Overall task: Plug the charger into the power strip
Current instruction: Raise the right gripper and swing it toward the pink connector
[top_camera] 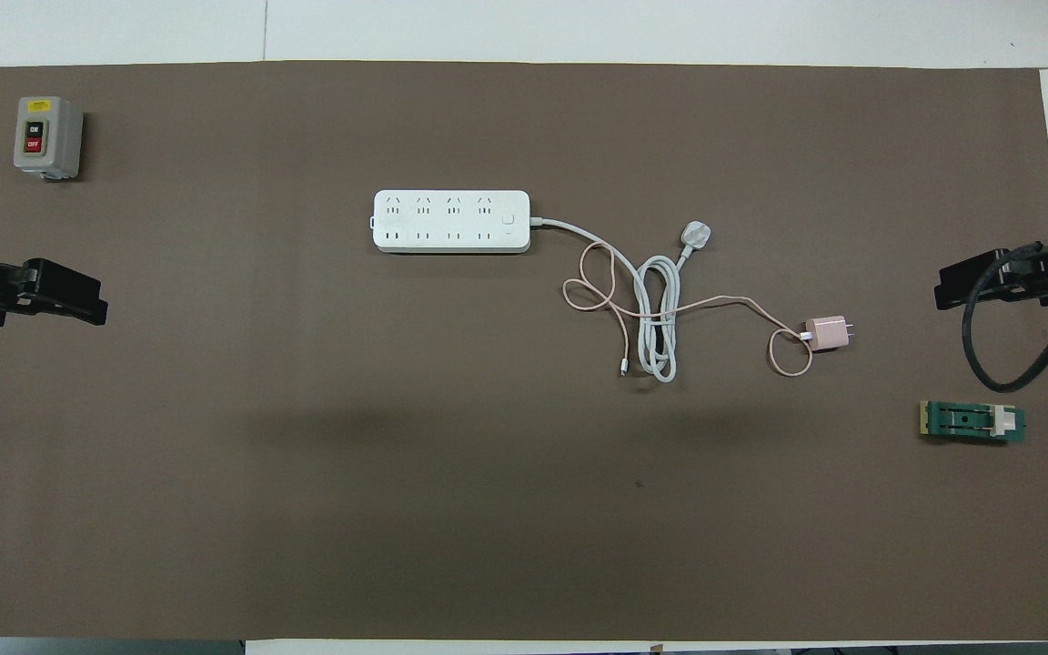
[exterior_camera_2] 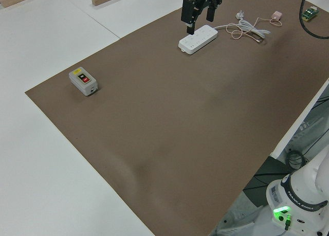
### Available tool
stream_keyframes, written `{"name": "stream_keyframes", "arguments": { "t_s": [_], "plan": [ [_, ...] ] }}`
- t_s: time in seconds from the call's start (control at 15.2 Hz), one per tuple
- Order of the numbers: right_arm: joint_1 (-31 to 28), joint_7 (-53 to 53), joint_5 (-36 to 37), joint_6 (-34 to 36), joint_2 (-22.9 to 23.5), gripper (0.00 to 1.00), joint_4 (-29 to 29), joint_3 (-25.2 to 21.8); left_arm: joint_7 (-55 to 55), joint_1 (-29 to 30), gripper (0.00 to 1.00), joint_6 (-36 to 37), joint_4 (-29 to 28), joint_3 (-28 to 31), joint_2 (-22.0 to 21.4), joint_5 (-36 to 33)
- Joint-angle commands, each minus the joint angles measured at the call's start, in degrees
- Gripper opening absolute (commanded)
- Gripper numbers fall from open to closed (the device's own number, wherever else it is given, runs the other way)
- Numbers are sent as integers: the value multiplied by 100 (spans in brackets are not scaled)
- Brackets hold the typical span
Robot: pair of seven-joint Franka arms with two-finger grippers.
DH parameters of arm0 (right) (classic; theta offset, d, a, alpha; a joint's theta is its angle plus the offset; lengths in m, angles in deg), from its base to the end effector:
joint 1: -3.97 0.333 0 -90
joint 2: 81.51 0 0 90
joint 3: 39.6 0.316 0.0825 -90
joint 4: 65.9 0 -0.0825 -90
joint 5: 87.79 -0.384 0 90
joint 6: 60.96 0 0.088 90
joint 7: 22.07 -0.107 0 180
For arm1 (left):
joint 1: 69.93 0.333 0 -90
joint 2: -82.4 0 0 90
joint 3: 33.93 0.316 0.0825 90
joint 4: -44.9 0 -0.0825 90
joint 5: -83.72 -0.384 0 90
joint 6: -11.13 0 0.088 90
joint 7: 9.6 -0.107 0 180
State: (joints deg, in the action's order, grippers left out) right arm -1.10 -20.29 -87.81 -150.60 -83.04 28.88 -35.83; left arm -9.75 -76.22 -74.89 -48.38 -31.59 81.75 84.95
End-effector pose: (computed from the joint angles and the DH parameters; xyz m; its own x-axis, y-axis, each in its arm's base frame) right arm 0.5431 -0.0118 0.5993 0.9980 0.0083 -0.0630 0.0083 -1.0000 -0.0006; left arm 0.5399 -0.0396 0.5983 0.9907 -0.0726 -0.1150 -0.0705 -0.9973 0.0222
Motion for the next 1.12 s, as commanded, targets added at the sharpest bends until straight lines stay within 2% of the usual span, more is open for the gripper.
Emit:
{"name": "stream_keyframes", "arguments": {
  "t_s": [0.0,0.72,0.85,1.05],
  "plan": [
    [-56,130,63,87,-75,100,49,28,-11,5,100,-20,-77,11,-102,9],
    [-73,33,55,0,-75,100,49,1,-11,5,100,-20,-77,11,-102,9],
    [-65,-499,55,-228,-66,100,49,-8,-11,5,100,-20,-77,11,-102,9],
    [-3,-2160,55,-650,-40,100,49,1,-11,5,100,-20,-77,11,-102,9]
  ]
}}
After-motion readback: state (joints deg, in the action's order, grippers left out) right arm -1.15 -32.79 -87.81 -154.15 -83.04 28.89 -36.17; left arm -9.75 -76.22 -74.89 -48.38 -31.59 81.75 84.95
